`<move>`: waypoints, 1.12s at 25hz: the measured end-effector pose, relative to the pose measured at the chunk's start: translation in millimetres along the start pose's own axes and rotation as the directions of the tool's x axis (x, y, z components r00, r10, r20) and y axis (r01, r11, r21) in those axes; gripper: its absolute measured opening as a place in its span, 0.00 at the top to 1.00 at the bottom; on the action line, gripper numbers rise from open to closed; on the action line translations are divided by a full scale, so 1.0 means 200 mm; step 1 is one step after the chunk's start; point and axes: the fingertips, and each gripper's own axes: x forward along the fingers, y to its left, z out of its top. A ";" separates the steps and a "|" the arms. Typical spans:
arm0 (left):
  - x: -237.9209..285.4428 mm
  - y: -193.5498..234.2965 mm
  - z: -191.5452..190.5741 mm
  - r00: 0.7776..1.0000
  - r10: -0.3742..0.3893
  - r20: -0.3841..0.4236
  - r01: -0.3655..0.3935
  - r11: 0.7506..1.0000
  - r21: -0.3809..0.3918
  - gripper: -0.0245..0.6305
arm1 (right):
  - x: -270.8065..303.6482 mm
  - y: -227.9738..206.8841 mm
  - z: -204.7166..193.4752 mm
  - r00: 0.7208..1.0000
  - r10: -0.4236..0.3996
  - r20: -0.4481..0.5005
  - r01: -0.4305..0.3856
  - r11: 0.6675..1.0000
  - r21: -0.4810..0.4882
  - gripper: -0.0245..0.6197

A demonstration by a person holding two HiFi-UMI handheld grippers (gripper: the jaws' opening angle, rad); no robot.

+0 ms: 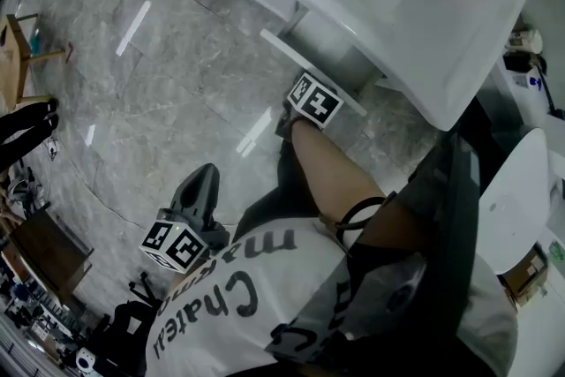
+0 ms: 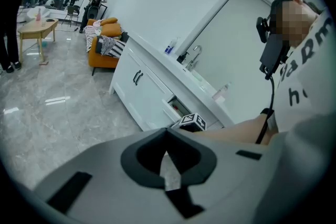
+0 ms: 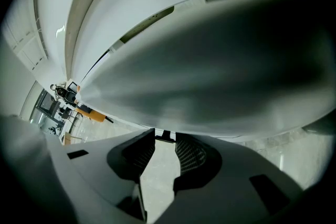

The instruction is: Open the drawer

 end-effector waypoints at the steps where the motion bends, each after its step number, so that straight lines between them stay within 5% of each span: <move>1: 0.00 0.00 0.00 1.000 0.001 0.002 -0.001 1.000 0.000 0.97 | 0.00 0.00 -0.01 1.000 -0.001 -0.003 0.001 1.000 0.002 0.76; 28: -0.05 0.01 -0.04 1.000 0.015 0.009 -0.015 1.000 -0.005 0.97 | -0.07 0.02 -0.21 0.998 -0.043 -0.050 0.043 0.999 -0.010 0.77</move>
